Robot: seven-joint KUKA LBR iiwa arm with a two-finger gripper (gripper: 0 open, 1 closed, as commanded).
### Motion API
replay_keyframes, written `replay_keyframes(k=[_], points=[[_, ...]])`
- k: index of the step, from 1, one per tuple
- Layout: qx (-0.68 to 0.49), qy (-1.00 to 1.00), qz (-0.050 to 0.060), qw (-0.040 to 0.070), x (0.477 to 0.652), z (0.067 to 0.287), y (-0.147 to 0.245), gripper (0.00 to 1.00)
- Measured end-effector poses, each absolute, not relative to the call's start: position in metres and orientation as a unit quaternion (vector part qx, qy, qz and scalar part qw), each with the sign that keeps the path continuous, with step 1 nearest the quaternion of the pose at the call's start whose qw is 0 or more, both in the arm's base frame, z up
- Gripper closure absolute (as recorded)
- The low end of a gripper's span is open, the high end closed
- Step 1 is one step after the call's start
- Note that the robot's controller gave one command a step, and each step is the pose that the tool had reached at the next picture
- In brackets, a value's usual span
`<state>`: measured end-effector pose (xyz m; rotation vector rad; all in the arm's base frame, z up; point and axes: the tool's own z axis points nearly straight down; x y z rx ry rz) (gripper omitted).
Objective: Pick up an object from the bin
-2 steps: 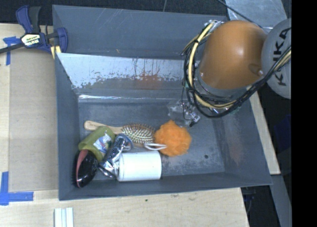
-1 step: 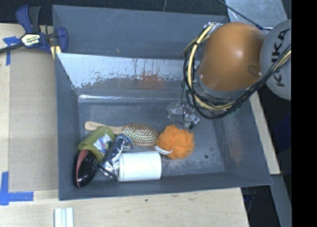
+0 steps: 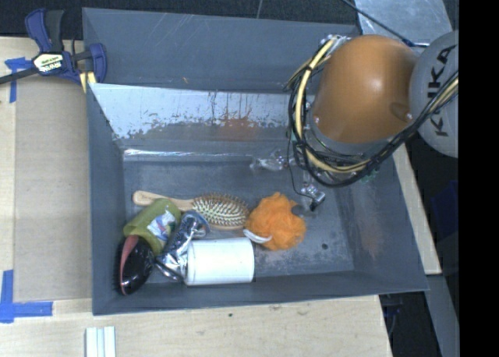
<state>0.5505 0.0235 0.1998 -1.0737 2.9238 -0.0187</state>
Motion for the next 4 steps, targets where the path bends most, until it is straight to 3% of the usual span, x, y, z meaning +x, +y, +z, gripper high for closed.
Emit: replay_keyframes(k=[1, 2, 3, 4], points=[[-0.429, 0.903, -0.007, 0.013, 0.570, 0.100, 0.035, 0.00], [-0.428, 0.904, -0.009, 0.016, 0.572, 0.104, 0.035, 1.00], [-0.468, 0.883, -0.013, 0.027, 0.562, 0.076, 0.015, 1.00], [-0.469, 0.883, -0.013, 0.026, 0.562, 0.076, 0.015, 1.00]])
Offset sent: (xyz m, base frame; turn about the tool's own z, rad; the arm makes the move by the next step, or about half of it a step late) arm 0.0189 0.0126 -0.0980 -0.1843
